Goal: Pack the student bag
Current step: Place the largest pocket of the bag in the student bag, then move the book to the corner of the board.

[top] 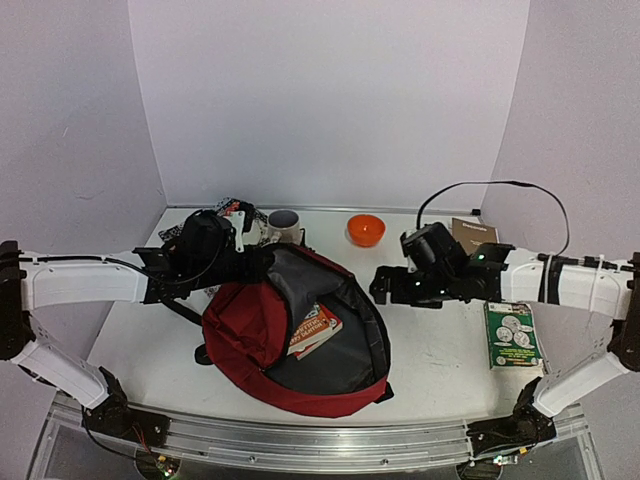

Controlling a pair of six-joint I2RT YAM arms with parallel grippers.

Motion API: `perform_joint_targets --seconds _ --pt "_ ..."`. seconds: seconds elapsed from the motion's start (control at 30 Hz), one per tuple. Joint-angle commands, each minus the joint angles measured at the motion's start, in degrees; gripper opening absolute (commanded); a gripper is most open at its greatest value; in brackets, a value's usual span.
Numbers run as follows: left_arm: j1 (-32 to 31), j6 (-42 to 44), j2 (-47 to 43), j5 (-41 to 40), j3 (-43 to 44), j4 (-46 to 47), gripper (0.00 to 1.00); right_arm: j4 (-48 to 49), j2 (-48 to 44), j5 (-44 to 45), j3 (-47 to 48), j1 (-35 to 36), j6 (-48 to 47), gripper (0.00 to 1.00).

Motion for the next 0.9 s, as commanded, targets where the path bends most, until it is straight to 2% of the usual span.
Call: perform_joint_targets --seconds 0.0,0.2,0.43,0.53,0.67,0.87 --pt "0.9 1.9 1.2 -4.1 0.1 -1.1 0.23 -8.2 -6.3 1.9 -4.6 -7.7 -1.1 0.98" --pt "1.5 3.2 0.5 -6.6 0.1 -3.0 0.35 -11.1 -12.8 3.2 -12.1 -21.1 0.3 0.98" --pt "1.6 4.3 -4.4 -8.0 0.2 -6.0 0.66 -11.2 -14.0 2.1 -18.1 -35.2 -0.1 0.98" --pt "1.6 4.3 -6.6 -8.0 0.0 -6.9 0.75 -10.3 -12.8 1.0 -19.3 -39.7 -1.3 0.98" --pt "1.6 4.6 -8.6 -8.1 0.2 -7.6 0.81 -8.6 -8.6 -1.6 -20.2 -43.0 -2.3 0.98" --pt "1.6 4.9 -10.3 -7.9 0.9 -8.4 0.82 -5.6 -1.8 -6.0 -20.6 -43.2 -1.9 0.98"
